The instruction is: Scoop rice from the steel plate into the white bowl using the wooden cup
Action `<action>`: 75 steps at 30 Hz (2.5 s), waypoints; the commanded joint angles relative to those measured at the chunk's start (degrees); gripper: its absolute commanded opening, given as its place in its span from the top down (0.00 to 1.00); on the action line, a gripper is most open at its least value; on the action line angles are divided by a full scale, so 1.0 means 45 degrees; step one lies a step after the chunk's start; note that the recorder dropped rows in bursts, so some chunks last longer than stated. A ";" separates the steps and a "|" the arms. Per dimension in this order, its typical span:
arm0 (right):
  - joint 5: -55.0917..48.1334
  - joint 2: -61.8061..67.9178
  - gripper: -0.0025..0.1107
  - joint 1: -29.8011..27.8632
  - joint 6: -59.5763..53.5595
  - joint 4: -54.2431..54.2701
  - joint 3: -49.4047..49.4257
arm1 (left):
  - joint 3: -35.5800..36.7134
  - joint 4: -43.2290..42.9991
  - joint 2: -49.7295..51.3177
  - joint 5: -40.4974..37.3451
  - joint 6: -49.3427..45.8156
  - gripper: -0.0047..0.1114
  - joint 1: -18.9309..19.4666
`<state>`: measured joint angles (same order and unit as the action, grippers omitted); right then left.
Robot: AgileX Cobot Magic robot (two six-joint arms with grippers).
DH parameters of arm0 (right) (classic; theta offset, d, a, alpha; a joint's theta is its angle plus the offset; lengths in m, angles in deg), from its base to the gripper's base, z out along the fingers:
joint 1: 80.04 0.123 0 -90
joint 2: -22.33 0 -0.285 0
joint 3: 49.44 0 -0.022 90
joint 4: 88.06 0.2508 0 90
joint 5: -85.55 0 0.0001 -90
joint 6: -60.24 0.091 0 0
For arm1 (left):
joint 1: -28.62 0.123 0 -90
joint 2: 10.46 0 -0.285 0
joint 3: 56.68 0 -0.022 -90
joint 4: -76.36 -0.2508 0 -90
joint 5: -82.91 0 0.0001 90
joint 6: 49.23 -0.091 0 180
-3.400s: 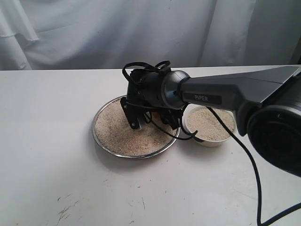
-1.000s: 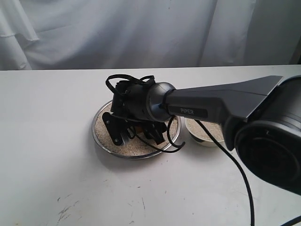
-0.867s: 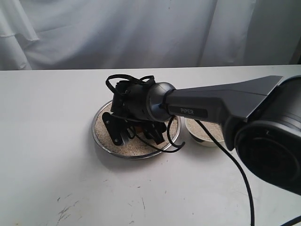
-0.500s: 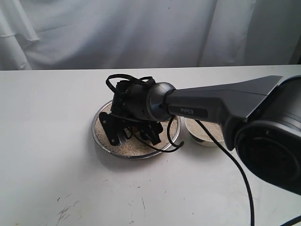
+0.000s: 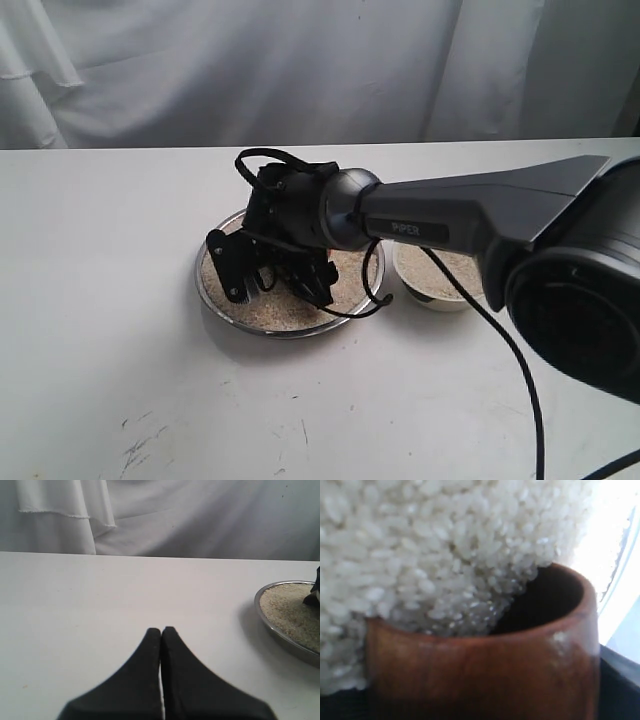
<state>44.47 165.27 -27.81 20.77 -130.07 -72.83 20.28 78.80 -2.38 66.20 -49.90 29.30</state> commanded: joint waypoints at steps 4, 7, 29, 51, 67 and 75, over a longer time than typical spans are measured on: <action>0.1049 -0.0076 0.98 -0.0247 -0.0748 0.1702 0.0002 | 0.0057 0.0009 -0.0064 0.0080 0.0040 0.96 -0.0020; 0.1270 -0.0076 0.98 -0.0304 -0.0904 0.2114 0.0002 | 0.0057 0.0009 -0.0064 0.0080 0.0040 0.96 -0.0020; 0.2198 -0.0076 0.98 -0.1245 -0.2621 0.5872 0.0002 | 0.0057 0.0009 -0.0064 0.0080 0.0040 0.96 -0.0020; 0.2409 -0.0076 0.98 -0.2089 -0.6733 1.2522 0.0002 | 0.0057 0.0009 -0.0064 0.0080 0.0040 0.96 -0.0020; 0.2072 -0.0076 0.98 -0.2598 -0.6933 1.2875 0.0002 | 0.0057 0.0009 -0.0064 0.0080 0.0040 0.96 -0.0020; 0.2072 -0.0204 0.98 -0.3012 -0.7939 1.4636 0.0002 | 0.0057 0.0009 -0.0064 0.0080 0.0040 0.96 -0.0020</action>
<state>53.69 165.00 -40.20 -12.80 -67.71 -72.95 20.28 78.80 -2.38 66.20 -49.90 29.30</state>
